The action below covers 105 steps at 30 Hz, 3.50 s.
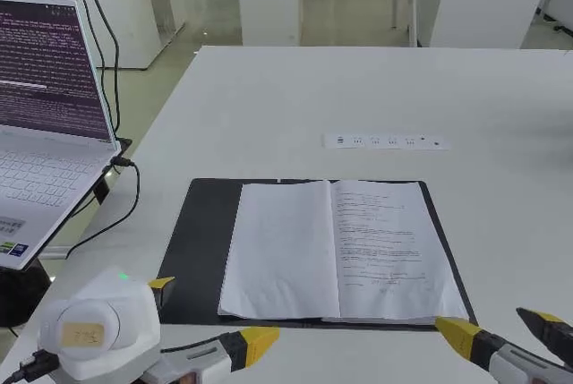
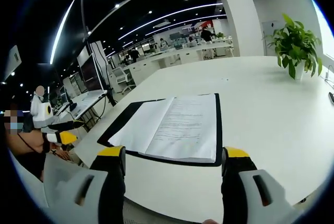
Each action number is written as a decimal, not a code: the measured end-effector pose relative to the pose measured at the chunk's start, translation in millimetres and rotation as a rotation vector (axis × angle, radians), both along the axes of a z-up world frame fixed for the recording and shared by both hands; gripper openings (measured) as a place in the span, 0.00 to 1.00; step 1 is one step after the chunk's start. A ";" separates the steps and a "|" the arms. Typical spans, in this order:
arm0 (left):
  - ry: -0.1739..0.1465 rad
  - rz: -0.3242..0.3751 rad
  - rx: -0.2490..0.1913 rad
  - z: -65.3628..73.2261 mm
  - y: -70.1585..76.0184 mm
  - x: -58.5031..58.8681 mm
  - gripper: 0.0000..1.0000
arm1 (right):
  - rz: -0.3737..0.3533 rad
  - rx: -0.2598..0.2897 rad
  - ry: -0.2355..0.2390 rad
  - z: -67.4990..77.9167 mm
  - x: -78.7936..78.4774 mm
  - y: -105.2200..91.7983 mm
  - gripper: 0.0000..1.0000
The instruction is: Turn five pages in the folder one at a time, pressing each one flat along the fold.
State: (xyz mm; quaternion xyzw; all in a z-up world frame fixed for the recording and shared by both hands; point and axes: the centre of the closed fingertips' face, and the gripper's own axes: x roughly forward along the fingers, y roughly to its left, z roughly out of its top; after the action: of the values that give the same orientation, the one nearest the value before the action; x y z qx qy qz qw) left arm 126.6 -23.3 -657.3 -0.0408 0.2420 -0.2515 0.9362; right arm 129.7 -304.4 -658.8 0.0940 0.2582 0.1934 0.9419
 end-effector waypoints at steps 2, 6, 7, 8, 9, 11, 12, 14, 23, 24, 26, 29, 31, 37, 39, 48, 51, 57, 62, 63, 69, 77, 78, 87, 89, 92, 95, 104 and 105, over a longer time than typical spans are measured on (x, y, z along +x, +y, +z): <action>-0.007 -0.003 -0.001 2.8 -1.9 1.4 0.95 | -0.001 0.002 -0.002 2.1 1.1 -0.2 0.74; -0.021 -0.009 0.002 8.5 -5.8 4.8 0.99 | -0.011 0.003 -0.015 4.8 4.8 -5.2 0.74; -0.021 -0.011 0.003 9.0 -6.7 5.5 0.99 | -0.013 0.005 -0.016 5.2 5.5 -6.9 0.74; -0.023 -0.013 0.006 10.0 -8.3 6.7 0.99 | -0.019 0.010 -0.014 5.0 5.4 -8.4 0.74; -0.025 -0.021 0.010 9.9 -10.2 8.5 0.99 | -0.020 0.011 -0.013 4.7 5.6 -10.0 0.74; -0.030 -0.032 0.008 10.6 -15.4 11.5 0.99 | -0.027 0.013 -0.016 4.7 4.6 -12.8 0.75; -0.016 -0.053 0.013 8.2 -21.8 13.4 0.99 | -0.027 0.015 -0.014 3.8 4.2 -14.8 0.74; -0.021 -0.069 0.026 6.3 -31.7 18.7 0.99 | -0.033 0.010 -0.016 2.3 3.6 -19.4 0.75; -0.007 -0.232 0.064 -12.8 -109.6 44.3 0.93 | -0.031 0.013 0.004 -4.2 1.2 -30.4 0.73; 0.001 -0.247 0.063 -16.8 -121.6 47.9 0.93 | -0.028 0.012 0.005 -4.5 1.2 -30.5 0.73; 0.008 -0.277 0.068 -22.7 -137.8 51.7 0.92 | -0.021 0.007 0.007 -6.2 1.6 -30.7 0.73; 0.007 -0.308 0.083 -34.0 -163.6 61.3 0.89 | -0.016 0.011 0.014 -8.6 3.4 -30.9 0.72; 0.012 -0.318 0.082 -40.1 -178.1 67.3 0.88 | -0.009 0.009 0.018 -10.8 3.9 -30.1 0.72; 0.019 -0.366 0.102 -55.4 -208.1 77.4 0.84 | 0.004 0.009 0.033 -17.7 8.1 -28.2 0.72; 0.023 -0.376 0.113 -61.9 -219.3 82.3 0.83 | 0.000 0.012 0.035 -18.9 9.7 -28.9 0.72; 0.039 -0.389 0.145 -87.0 -239.7 93.8 0.81 | -0.002 0.030 0.049 -25.3 17.5 -27.3 0.71; 0.049 -0.383 0.157 -95.5 -240.7 97.8 0.80 | -0.005 0.033 0.060 -29.7 19.1 -27.3 0.71; 0.060 -0.376 0.150 -103.6 -246.9 101.3 0.76 | -0.017 0.043 0.077 -35.6 21.1 -28.7 0.70; 0.061 -0.358 0.133 -106.1 -252.9 105.9 0.73 | -0.029 0.053 0.083 -36.4 23.0 -31.7 0.70; 0.063 -0.352 0.133 -107.2 -253.8 107.4 0.72 | -0.031 0.053 0.084 -36.8 23.3 -32.2 0.70; 0.067 -0.332 0.153 -116.8 -258.0 108.8 0.62 | -0.038 0.060 0.087 -39.5 27.6 -34.0 0.70; 0.018 -0.324 0.215 -122.8 -255.7 109.2 0.54 | -0.038 0.064 0.090 -42.2 32.9 -32.1 0.69; 0.014 -0.324 0.216 -123.2 -255.4 109.3 0.54 | -0.037 0.066 0.089 -42.1 33.4 -31.2 0.69; -0.055 -0.339 0.185 -124.5 -255.4 106.2 0.41 | -0.031 0.071 0.097 -45.1 34.7 -28.5 0.68; -0.064 -0.348 0.177 -124.1 -255.0 106.5 0.37 | -0.031 0.070 0.099 -46.0 34.4 -28.8 0.68; -0.074 -0.355 0.172 -124.0 -255.4 106.3 0.36 | -0.031 0.068 0.105 -47.3 33.5 -29.0 0.68; -0.078 -0.363 0.167 -124.0 -256.3 105.1 0.33 | -0.029 0.067 0.108 -48.8 32.7 -28.0 0.68; -0.081 -0.366 0.155 -123.6 -255.8 105.1 0.26 | -0.019 0.068 0.115 -51.2 31.0 -23.9 0.67; -0.083 -0.368 0.156 -123.3 -255.9 105.0 0.26 | -0.016 0.068 0.115 -51.1 30.9 -23.2 0.67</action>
State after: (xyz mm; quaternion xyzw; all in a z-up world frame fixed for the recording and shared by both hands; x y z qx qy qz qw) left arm 231.5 -279.2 -780.6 0.0873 0.2256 -0.4003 0.8839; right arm 160.6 -327.6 -709.9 0.1388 0.3043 0.1886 0.9234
